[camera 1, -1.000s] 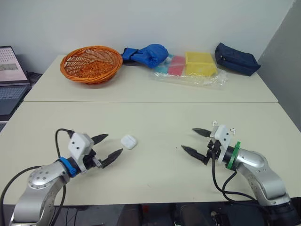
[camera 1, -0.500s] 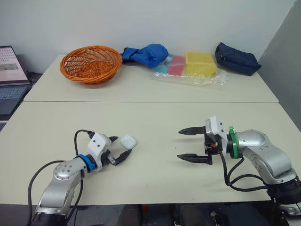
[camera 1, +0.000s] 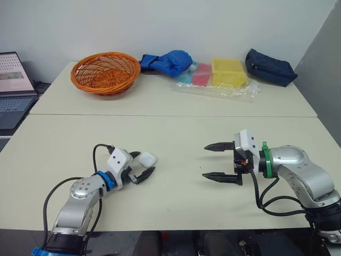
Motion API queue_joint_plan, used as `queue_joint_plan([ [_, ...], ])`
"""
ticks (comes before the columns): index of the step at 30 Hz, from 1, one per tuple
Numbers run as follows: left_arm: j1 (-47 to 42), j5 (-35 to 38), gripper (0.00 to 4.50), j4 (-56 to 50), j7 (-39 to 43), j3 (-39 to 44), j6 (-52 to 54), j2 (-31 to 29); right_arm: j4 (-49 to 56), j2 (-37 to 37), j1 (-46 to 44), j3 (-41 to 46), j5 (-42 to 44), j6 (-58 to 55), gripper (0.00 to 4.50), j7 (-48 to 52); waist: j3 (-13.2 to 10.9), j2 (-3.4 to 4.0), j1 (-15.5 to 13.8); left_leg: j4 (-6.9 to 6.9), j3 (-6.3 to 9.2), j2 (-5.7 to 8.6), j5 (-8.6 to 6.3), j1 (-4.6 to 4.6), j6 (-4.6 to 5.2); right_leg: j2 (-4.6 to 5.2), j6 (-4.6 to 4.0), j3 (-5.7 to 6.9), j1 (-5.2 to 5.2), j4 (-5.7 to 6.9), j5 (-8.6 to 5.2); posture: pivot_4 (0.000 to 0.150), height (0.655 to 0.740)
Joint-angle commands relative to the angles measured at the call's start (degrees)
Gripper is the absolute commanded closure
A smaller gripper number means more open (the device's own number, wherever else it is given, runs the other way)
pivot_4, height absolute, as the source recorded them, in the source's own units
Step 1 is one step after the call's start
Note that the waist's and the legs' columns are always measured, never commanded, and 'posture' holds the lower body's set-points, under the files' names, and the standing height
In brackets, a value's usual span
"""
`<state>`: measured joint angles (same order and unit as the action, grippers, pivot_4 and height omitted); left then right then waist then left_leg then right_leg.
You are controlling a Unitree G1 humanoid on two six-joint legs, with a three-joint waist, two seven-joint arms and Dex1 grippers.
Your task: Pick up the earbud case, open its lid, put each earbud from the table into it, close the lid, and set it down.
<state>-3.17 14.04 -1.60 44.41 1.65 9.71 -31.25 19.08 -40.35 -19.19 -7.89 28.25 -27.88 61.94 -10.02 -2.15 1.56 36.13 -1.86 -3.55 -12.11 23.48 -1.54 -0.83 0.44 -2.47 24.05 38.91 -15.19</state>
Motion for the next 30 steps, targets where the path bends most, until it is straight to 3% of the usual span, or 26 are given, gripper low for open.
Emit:
queue_joint_plan([
  [1, 0.12, -0.55, 0.58, -0.25, 0.13, -1.34, 0.49, 0.45, 2.41, -0.86, 0.02, 2.16, 0.83, -0.18, 0.0, -0.32, 0.0, 0.0, 0.0, 0.0, -0.01, 0.0, 0.0, 0.0, 0.0, 0.0, 0.01, -0.01, 0.0, 0.0, 0.0, 0.15, 0.74],
  [5, 1.01, -0.17, 1.71, -1.36, -0.96, -0.99, 1.84, 0.61, 2.44, -0.76, -0.11, 2.38, 1.01, -0.45, 0.0, -0.75, 0.0, 0.0, 0.02, 0.01, -0.02, -0.01, 0.0, -0.02, 0.0, 0.0, 0.03, -0.02, 0.0, 0.01, 0.02, 0.15, 0.74],
  [12, -2.08, -1.3, 1.71, 2.79, -0.48, 0.03, -2.67, -0.68, 1.59, -0.75, 0.12, 2.21, -0.35, 0.5, 0.0, -1.27, 0.0, 0.0, 0.01, 0.0, 0.0, 0.0, 0.0, -0.04, 0.01, -0.01, 0.02, 0.0, -0.01, 0.04, 0.02, 0.15, 0.74],
  [17, -18.98, -9.76, 1.71, 13.25, 8.16, -3.76, -37.0, -6.33, 1.1, 4.83, -6.33, 3.03, 4.6, -11.33, 0.0, -9.74, -0.1, -0.18, -0.09, 0.08, 0.05, -0.03, 0.04, -0.01, 0.01, -0.11, -0.26, 0.09, 0.05, 0.06, 0.24, 0.15, 0.74],
  [23, -33.9, -17.87, 1.71, 31.76, 7.41, -9.13, -66.73, -5.34, -3.16, 8.12, -12.49, 1.76, 4.36, -19.05, 0.0, -14.5, 0.05, 0.03, 0.03, 0.01, -0.3, 0.04, 0.05, -0.06, 0.03, -0.12, -0.3, -0.02, 0.02, -0.03, 0.34, 0.15, 0.74],
  [30, -45.84, -24.13, 1.71, 46.16, 1.52, -11.96, -82.68, -2.46, -5.91, 15.05, -20.04, 3.79, 8.41, -25.93, 0.0, -18.98, 0.03, 0.0, 0.01, 0.03, -0.16, 0.06, 0.05, 0.48, 0.03, -0.21, -0.27, 0.05, 0.43, -0.02, 0.39, 0.15, 0.74],
])
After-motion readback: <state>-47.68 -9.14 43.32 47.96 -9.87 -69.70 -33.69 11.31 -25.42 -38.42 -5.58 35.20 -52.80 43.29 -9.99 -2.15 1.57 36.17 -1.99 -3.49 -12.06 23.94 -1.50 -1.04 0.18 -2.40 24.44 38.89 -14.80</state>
